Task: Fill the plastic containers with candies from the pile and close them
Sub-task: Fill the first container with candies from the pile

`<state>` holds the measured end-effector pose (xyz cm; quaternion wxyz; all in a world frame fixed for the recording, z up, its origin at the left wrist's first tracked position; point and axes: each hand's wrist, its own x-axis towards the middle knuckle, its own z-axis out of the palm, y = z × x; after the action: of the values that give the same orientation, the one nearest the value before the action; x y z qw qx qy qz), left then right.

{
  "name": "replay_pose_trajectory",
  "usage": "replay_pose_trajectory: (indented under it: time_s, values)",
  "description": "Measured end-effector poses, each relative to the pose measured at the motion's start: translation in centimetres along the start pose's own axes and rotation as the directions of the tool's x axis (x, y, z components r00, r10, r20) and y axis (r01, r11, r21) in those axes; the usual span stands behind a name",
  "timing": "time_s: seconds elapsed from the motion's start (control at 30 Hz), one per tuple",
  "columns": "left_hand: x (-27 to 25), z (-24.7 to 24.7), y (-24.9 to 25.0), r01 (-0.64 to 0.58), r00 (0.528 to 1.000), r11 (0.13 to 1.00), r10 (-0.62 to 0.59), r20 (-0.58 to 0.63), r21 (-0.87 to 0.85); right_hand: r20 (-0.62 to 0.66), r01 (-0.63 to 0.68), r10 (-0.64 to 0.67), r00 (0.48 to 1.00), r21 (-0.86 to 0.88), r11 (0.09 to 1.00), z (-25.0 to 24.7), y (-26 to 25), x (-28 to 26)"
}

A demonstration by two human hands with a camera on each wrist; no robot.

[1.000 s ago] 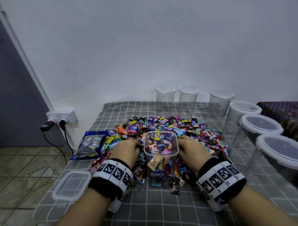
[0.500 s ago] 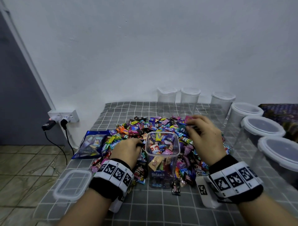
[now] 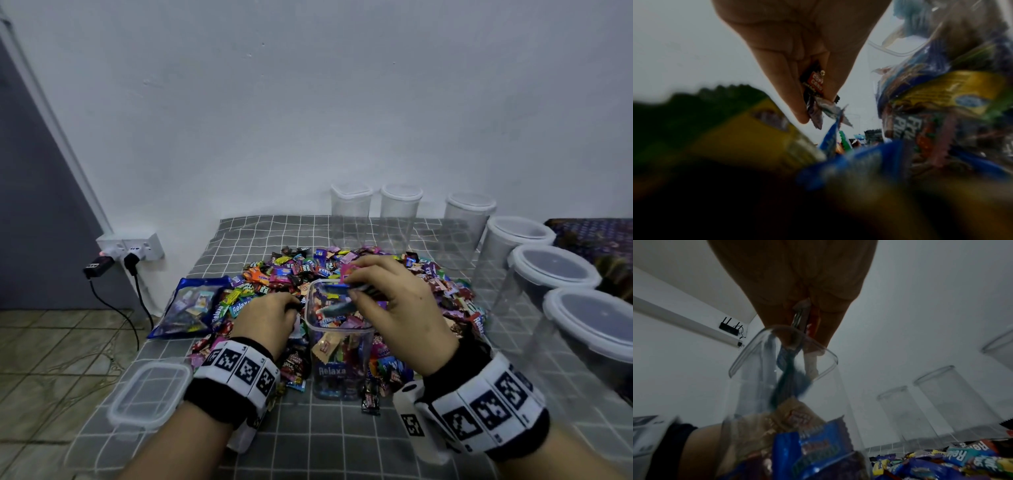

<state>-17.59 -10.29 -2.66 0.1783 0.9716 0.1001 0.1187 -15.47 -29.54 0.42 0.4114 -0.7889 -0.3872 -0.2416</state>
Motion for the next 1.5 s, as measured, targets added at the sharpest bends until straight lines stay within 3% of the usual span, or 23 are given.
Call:
replay_pose_trajectory:
  time_s: [0.2, 0.5, 0.63, 0.77, 0.93, 1.23, 1.5]
  values:
    - [0.1, 0.1, 0.0, 0.009, 1.000, 1.000, -0.009, 0.003, -0.020, 0.042, -0.001, 0.000, 0.999, 0.008, 1.000, -0.4, -0.5, -0.3]
    - [-0.2, 0.0, -0.2, 0.016, 1.000, 0.998, -0.017, -0.015, -0.065, 0.059, -0.176, 0.169, 0.984, 0.139, 0.975, -0.8, -0.5, -1.1]
    - [-0.2, -0.4, -0.3, 0.039, 0.999, 0.991, -0.044, -0.031, -0.130, 0.288, -0.424, 0.355, 0.889, 0.227, 0.877, -0.8, 0.6, -1.9]
    - [-0.3, -0.8, -0.7, 0.049, 0.995, 0.978, -0.065, -0.072, -0.203, 0.481, -0.553, 0.387, 0.787, 0.272, 0.787, 0.0, 1.5, -2.7]
    - [-0.7, -1.0, -1.4, 0.049, 0.990, 0.939, -0.090, -0.106, -0.339, 0.498, -0.569, 0.414, 0.762, 0.209, 0.796, 1.0, 1.9, -3.2]
    - [-0.8, -5.2, 0.8, -0.142, 0.954, 0.876, -0.004, -0.301, -0.461, 0.501, -0.548, 0.395, 0.770, 0.201, 0.812, 0.5, 1.7, -2.9]
    - [-1.9, -4.5, 3.8, -0.366, 0.913, 0.829, 0.232, -0.335, -0.423, 0.480, -0.551, 0.403, 0.779, 0.218, 0.805, 0.6, 1.5, -3.0]
